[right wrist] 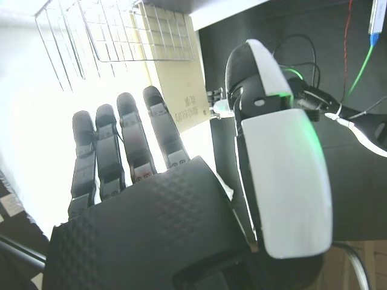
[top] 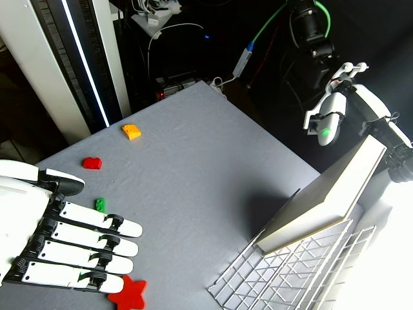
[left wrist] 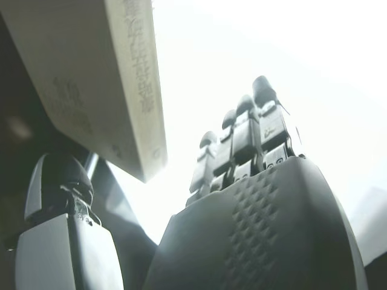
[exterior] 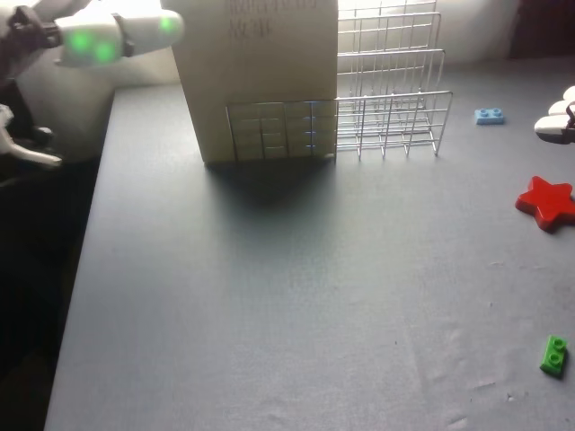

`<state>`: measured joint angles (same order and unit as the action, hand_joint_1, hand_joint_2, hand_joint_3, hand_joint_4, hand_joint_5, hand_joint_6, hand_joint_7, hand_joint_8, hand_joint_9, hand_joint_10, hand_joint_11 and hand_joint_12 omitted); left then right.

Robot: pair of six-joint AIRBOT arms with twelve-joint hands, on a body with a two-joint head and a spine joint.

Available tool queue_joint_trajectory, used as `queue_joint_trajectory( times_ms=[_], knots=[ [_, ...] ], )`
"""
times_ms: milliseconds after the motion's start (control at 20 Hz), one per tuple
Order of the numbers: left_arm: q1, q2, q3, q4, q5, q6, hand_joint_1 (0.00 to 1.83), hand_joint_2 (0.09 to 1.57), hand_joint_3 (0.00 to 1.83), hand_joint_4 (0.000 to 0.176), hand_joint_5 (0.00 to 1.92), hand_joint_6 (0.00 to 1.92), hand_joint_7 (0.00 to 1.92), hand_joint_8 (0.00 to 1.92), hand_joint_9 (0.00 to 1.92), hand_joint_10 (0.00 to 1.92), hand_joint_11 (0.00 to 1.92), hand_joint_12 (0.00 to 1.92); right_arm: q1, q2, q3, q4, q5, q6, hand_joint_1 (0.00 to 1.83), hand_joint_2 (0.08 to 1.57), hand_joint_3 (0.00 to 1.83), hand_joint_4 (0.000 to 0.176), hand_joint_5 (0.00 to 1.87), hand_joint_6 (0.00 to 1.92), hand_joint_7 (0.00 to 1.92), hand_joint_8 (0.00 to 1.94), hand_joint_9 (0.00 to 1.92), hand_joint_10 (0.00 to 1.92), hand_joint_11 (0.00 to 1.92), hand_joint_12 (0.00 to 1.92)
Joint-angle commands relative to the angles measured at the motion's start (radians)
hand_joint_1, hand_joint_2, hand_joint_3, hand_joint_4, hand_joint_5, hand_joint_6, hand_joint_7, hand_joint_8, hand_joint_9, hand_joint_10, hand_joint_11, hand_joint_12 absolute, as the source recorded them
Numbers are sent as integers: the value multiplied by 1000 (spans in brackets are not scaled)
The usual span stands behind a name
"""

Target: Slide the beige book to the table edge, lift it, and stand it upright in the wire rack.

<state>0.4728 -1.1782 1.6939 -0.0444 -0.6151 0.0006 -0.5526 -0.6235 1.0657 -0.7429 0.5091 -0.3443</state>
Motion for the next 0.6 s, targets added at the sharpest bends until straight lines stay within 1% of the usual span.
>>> queue_joint_trajectory(
  times_ms=[0, 50, 100, 200, 250, 300, 350, 400, 450, 500, 550],
  knots=[
    [-1, 24, -4, -25, -73, 7, 554, 1005, 1, 116, 0, 0, 6, 1, 24, 5, 0, 164, 12, 7, 4, 45, 70, 5, 110, 1163, 1, 0, 116, 7, 109, 2, 123, 4, 0, 462],
    [2, 42, -19, -25, -45, 26, 544, 1008, 2, 115, 0, 0, 6, 0, 27, 5, 0, 173, 12, 7, 4, 45, 69, 6, 127, 1160, 0, 0, 134, 11, 124, 4, 134, 7, 0, 478],
    [4, 61, -35, -25, -16, 46, 509, 1011, 3, 118, 0, 0, 13, 3, 27, 5, 0, 181, 12, 7, 4, 45, 67, 7, 148, 1151, 0, 0, 133, 6, 125, 2, 150, 10, 0, 522],
    [5, 100, -77, -25, 49, 93, 510, 1016, 1, 122, 0, 0, 17, 1, 31, 3, 0, 118, 12, 7, 4, 45, 66, 7, 146, 1144, 0, 0, 139, 5, 143, 4, 162, 8, 0, 500],
    [14, 114, -97, -25, 69, 97, 483, 1025, 1, 119, 12, 1, 77, 0, 72, 9, 0, 215, 12, 7, 4, 45, 66, 8, 124, 1143, 0, 0, 156, 10, 155, 6, 162, 7, 0, 499],
    [21, 122, -116, -25, 82, 97, 387, 1068, 6, 102, 92, 13, 163, 6, 126, 16, 0, 392, 12, 7, 4, 45, 66, 8, 84, 1150, 2, 0, 168, 13, 164, 8, 167, 8, 0, 494],
    [33, 131, -138, -25, 102, 97, 288, 1096, 8, 90, 166, 23, 229, 12, 173, 23, 0, 559, 12, 7, 3, 45, 66, 9, 55, 1156, 2, 0, 187, 13, 185, 7, 181, 9, 0, 511],
    [48, 142, -167, -25, 124, 97, 189, 1137, 10, 66, 285, 38, 330, 17, 241, 30, 0, 630, 12, 7, 3, 45, 66, 10, 47, 1164, 3, 0, 239, 22, 237, 13, 212, 16, 0, 579],
    [74, 161, -211, -25, 136, 97, 183, 1148, 6, 44, 426, 52, 454, 26, 330, 42, 0, 699, 12, 7, 3, 45, 66, 10, 9, 1175, 3, 0, 289, 22, 332, 14, 252, 19, 0, 601],
    [84, 170, -233, -25, 141, 97, 188, 1153, 2, 28, 532, 39, 536, 17, 386, 34, 0, 754, 12, 7, 3, 45, 65, 10, 1, 1174, 1, 0, 339, 28, 398, 18, 290, 24, 0, 637],
    [100, 184, -266, -25, 142, 99, 191, 1163, 2, 5, 684, 44, 663, 21, 483, 44, 0, 908, 12, 7, 3, 45, 64, 10, 0, 1176, 1, 0, 449, 57, 532, 47, 395, 55, 0, 813]
  ],
)
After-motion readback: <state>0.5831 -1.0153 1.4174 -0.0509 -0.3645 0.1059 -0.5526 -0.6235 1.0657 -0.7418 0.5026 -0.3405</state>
